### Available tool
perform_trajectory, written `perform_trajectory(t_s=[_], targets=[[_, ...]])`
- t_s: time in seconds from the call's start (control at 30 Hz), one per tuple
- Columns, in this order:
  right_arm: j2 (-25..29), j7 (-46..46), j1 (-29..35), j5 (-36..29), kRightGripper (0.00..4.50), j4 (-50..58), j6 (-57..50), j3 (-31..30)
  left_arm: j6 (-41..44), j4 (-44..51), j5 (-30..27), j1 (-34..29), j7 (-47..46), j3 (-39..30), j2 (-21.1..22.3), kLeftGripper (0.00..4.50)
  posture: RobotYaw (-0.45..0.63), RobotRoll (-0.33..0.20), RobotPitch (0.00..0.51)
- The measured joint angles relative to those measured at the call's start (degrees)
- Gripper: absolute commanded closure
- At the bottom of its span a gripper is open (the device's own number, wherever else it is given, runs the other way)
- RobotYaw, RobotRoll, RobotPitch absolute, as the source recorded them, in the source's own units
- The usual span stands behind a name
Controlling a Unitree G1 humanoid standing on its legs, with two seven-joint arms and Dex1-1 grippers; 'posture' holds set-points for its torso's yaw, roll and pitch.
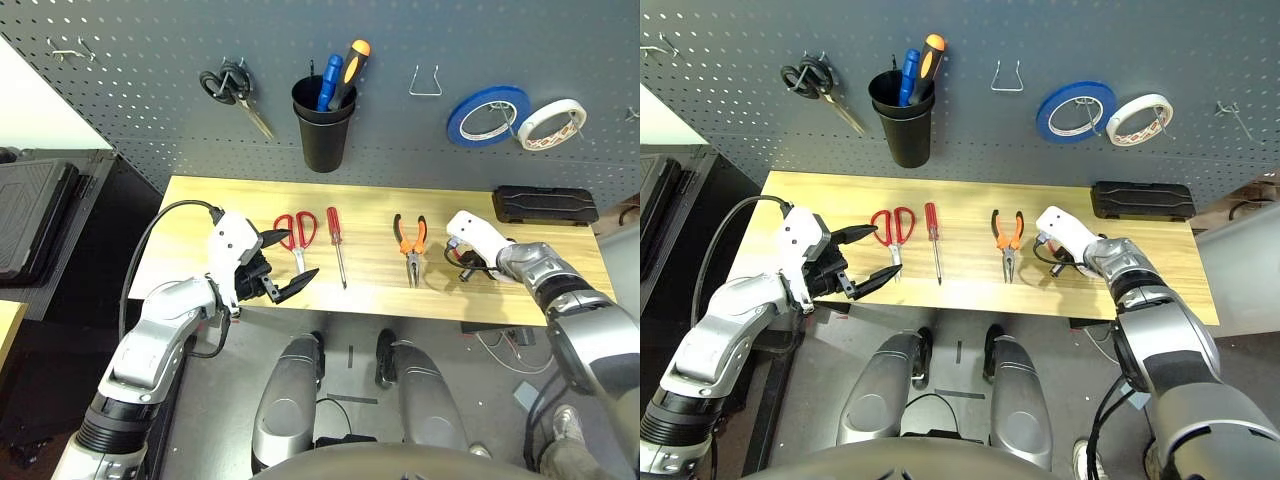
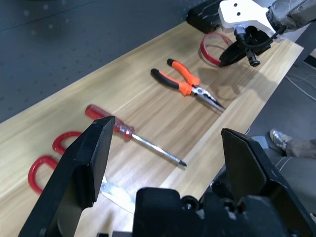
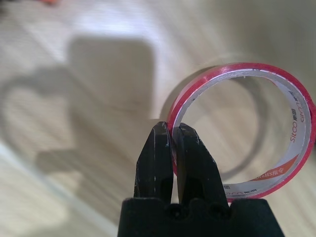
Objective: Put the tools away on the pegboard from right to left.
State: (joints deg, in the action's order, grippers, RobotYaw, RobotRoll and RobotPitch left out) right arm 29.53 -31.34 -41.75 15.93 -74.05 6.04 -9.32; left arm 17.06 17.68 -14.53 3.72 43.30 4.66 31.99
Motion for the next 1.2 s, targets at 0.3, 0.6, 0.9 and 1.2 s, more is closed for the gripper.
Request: perform_trajectory(t_s=[0.3,0.6,0.9,1.2], targets=[[2.80,14.12,13.04,-4.76,4.48,8.64,17.17,7.66,-3.78,-0.20,-1.62,0.71,1.94,0.33,-1.86,0.00,0.26,0.000,0.203],[2.40,24.79,24.88,-7.93,4.48,16.31,26.92,13.06,-3.62,6.32,-6.89,2.88,2.04,-1.16,-2.97,0.00,0.26,0.000,0.180],[2.11,30.50,29.97,-8.82,4.48,17.77,34.72,16.71,1.59,13.46,-13.89,9.80,-2.78,-1.95,-6.63,0.00,0.25,0.000,0.177],[6.52,31.25,31.51,-12.28,4.48,17.47,40.75,21.52,2.88,15.25,-15.12,11.35,-3.01,-1.52,-6.53,0.00,0.22,0.000,0.183]])
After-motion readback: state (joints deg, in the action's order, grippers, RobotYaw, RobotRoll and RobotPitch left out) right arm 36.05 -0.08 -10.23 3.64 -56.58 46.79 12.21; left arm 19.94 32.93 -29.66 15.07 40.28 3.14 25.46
